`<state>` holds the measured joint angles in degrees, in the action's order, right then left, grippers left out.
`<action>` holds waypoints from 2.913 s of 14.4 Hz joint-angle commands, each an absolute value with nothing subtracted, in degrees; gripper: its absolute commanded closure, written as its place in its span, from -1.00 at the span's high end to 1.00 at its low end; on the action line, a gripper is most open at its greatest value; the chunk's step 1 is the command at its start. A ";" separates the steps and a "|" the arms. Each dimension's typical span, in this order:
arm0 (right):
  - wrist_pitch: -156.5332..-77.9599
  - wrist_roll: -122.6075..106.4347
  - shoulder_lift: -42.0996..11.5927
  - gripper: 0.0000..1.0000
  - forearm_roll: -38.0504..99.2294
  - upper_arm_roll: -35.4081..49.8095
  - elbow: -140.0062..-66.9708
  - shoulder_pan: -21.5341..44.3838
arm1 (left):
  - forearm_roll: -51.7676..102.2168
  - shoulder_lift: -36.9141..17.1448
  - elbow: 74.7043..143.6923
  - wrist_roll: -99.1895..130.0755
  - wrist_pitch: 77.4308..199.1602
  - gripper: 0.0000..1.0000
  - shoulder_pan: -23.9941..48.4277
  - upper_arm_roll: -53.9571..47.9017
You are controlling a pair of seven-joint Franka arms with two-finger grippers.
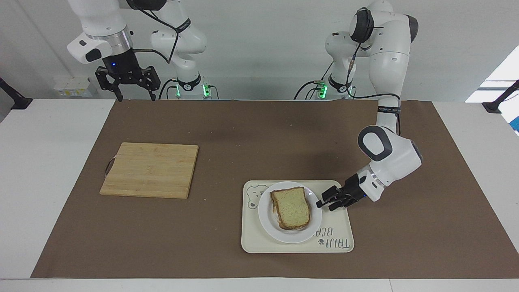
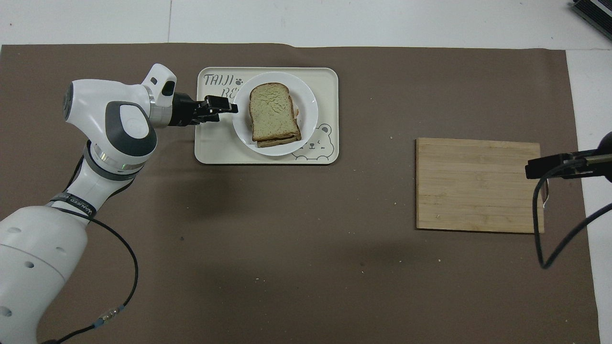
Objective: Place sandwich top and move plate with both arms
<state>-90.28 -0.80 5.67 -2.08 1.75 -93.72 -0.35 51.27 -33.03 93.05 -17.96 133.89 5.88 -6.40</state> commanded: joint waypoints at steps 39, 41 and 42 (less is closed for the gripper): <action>-89.30 -0.97 6.50 1.00 -1.14 1.23 -95.27 -1.93 | 0.70 0.35 88.86 -2.02 86.75 1.00 5.89 3.60; -89.30 -0.97 6.50 1.00 -1.14 1.23 -95.27 -1.93 | 0.70 0.44 88.86 -2.02 86.49 1.00 5.89 3.60; -89.38 -0.97 6.50 1.00 -1.14 1.23 -95.27 -1.93 | 0.70 0.44 88.86 -1.93 86.22 1.00 5.89 3.60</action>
